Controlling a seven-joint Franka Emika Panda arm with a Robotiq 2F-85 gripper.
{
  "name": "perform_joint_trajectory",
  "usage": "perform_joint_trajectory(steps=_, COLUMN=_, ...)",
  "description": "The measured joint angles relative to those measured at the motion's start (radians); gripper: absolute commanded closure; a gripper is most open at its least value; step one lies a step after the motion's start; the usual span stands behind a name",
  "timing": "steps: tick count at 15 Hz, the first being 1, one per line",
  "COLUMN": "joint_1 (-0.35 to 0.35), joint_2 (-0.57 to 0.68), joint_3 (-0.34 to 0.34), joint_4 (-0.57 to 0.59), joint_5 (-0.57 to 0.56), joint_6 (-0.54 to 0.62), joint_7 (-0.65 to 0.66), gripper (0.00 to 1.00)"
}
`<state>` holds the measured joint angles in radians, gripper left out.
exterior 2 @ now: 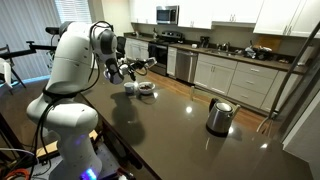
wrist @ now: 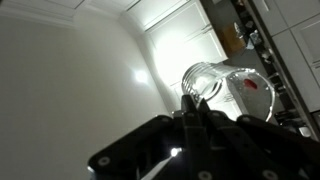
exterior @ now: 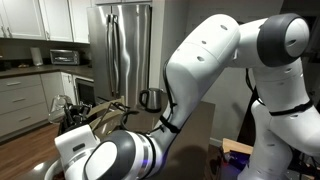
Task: Pour the contents in the cup into the bowl
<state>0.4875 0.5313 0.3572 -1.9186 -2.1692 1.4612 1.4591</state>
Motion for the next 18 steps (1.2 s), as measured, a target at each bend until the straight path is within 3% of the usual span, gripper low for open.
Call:
perform_joint_trajectory(steps=3, joint_1=0.019, joint_2=0.006, joint_3=-0.008, joint_4=-0.013, joint_5=-0.031, joint_6=-0.08, joint_7=0.0, gripper=0.99)
perform_joint_trajectory(steps=5, joint_1=0.008, joint_2=0.007, joint_3=0.0, joint_4=-0.013, joint_5=-0.017, joint_6=-0.046, joint_7=0.0, gripper=0.99)
perform_joint_trajectory(steps=12, joint_1=-0.115, joint_2=-0.026, joint_3=0.037, joint_4=-0.003, joint_5=0.11, joint_6=0.416, joint_7=0.019, gripper=0.99)
perform_joint_trajectory(steps=18, joint_1=-0.254, joint_2=-0.086, joint_3=0.01, joint_4=0.005, joint_5=0.329, joint_6=0.826, joint_7=0.004, gripper=0.99)
